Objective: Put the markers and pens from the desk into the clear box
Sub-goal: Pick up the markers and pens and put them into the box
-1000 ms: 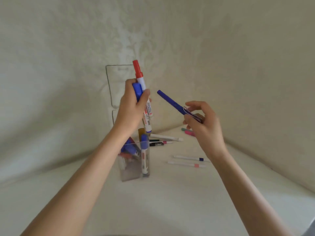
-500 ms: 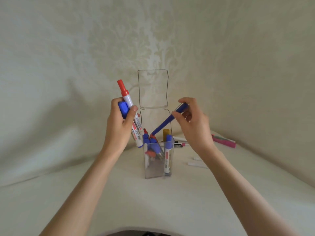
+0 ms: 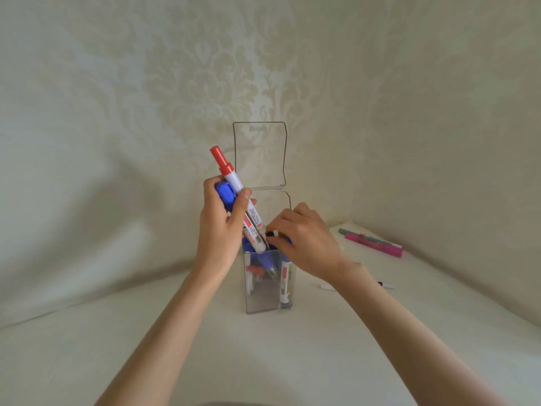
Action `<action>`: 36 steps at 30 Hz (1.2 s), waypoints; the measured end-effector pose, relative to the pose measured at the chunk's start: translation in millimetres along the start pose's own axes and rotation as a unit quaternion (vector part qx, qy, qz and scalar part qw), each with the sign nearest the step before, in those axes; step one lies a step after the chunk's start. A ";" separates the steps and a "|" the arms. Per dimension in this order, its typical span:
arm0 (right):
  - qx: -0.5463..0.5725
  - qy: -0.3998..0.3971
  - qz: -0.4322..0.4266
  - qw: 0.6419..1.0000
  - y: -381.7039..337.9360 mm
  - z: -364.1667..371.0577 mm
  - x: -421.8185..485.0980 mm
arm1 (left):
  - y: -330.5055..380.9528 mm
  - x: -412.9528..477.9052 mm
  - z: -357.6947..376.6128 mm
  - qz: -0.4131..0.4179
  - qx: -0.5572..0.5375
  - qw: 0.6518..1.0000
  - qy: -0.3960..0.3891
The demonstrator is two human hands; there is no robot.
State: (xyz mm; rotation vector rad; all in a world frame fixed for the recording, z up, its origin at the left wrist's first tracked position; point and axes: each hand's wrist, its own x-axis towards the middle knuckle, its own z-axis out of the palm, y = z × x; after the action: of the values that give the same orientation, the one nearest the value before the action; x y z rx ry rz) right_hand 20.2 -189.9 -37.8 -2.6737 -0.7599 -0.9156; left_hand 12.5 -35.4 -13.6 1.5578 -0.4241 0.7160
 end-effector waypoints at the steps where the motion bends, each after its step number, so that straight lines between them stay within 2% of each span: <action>1: -0.016 0.004 -0.001 1.000 1.4 2.5 0.2 | 1.0 1.0 -0.8 -0.001 -0.001 1.000 0.000; 5: -0.054 -0.021 0.019 0.998 6.2 4.2 6.1 | 2.3 3.4 -2.9 -0.002 -0.001 1.000 -0.001; 7: -0.025 -0.045 0.034 0.998 9.2 2.7 7.5 | 2.5 3.5 -3.8 -0.004 -0.007 1.000 -0.007; 9: 0.097 -0.047 0.083 0.991 8.0 -4.5 5.7 | 4.2 3.2 -5.1 -0.002 -0.020 0.999 -0.026; 12: 0.322 0.000 0.155 0.934 -0.9 -21.3 7.6 | 12.0 5.0 -4.1 0.018 -0.004 0.995 -0.099; 14: 0.400 0.049 0.163 0.901 -9.6 -33.6 16.1 | 18.9 10.1 0.1 0.025 0.009 0.988 -0.154; 17: 0.448 0.115 0.150 0.874 -19.1 -49.4 33.2 | 24.2 17.4 6.6 -0.002 -0.004 0.978 -0.207; 21: 0.428 0.152 0.123 0.882 -19.3 -57.0 46.7 | 21.3 22.4 11.5 -0.009 0.024 0.975 -0.222; 25: 0.432 0.203 0.149 0.866 -8.1 -52.5 49.0 | 10.8 30.3 7.8 -0.004 0.022 0.996 -0.084; 27: 0.425 0.195 0.167 0.868 -2.9 -45.7 45.9 | 6.7 30.5 4.0 0.006 0.056 0.997 -0.044; 30: 0.381 0.156 0.179 0.893 0.3 -32.5 37.8 | 1.4 31.7 1.3 0.009 0.081 0.996 -0.038; 33: 0.333 0.123 0.176 0.918 1.1 -24.9 30.7 | -0.1 33.6 2.5 0.014 0.062 0.997 -0.046; 36: 0.231 0.075 0.142 0.960 -0.5 -19.1 26.2 | 0.3 33.7 6.8 0.017 0.057 0.998 -0.036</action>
State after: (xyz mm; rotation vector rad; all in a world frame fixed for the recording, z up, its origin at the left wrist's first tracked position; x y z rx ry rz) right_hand 27.9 -185.7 -6.5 -2.2009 -0.4664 -0.7464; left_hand 38.4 -37.3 8.9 1.6913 -0.4711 0.7211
